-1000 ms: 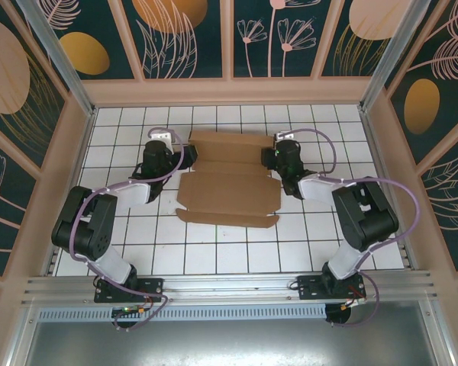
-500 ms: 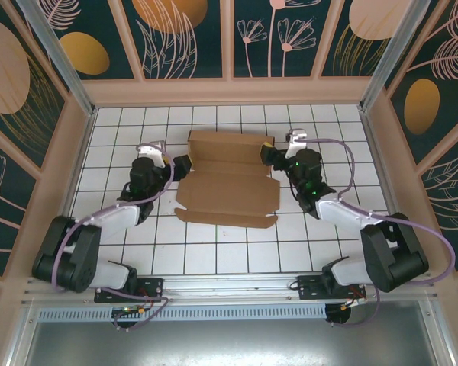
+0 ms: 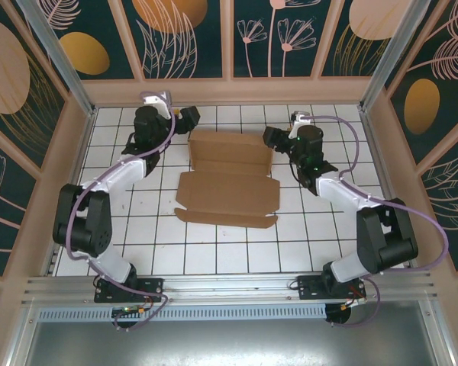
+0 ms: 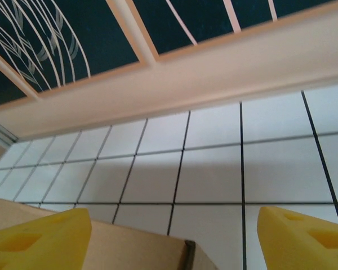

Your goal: Fold the paper box

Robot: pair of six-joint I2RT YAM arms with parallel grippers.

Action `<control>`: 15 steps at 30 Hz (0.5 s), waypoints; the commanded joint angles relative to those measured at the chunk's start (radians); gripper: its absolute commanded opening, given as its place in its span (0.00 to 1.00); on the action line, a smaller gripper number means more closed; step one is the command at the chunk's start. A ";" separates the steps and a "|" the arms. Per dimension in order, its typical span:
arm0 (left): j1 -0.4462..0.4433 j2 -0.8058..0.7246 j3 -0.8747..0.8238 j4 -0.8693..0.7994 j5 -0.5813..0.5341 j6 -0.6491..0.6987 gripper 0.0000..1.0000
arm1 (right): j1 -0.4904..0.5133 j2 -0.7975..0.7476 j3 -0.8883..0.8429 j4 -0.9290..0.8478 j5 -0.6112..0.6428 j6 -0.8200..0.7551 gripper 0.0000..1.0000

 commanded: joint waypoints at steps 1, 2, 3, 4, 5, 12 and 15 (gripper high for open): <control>0.005 0.062 -0.033 -0.032 0.057 -0.045 0.82 | -0.010 0.036 0.014 -0.041 -0.019 0.024 0.75; 0.005 0.077 -0.039 -0.024 0.066 -0.049 0.81 | -0.010 0.047 0.009 -0.041 -0.017 0.023 0.74; 0.004 0.088 -0.045 -0.018 0.073 -0.055 0.81 | -0.011 0.056 0.005 -0.044 -0.016 0.022 0.73; 0.004 0.102 -0.051 -0.014 0.075 -0.061 0.81 | -0.011 0.065 0.003 -0.047 -0.016 0.018 0.73; 0.005 0.114 -0.056 -0.011 0.079 -0.066 0.81 | -0.011 0.074 -0.002 -0.045 -0.016 0.016 0.72; 0.005 0.088 -0.069 -0.047 0.019 -0.053 0.81 | -0.004 -0.011 -0.021 -0.045 0.036 -0.066 0.79; 0.006 0.003 -0.037 -0.085 -0.038 -0.033 0.82 | 0.028 -0.088 0.019 -0.067 0.122 -0.174 0.80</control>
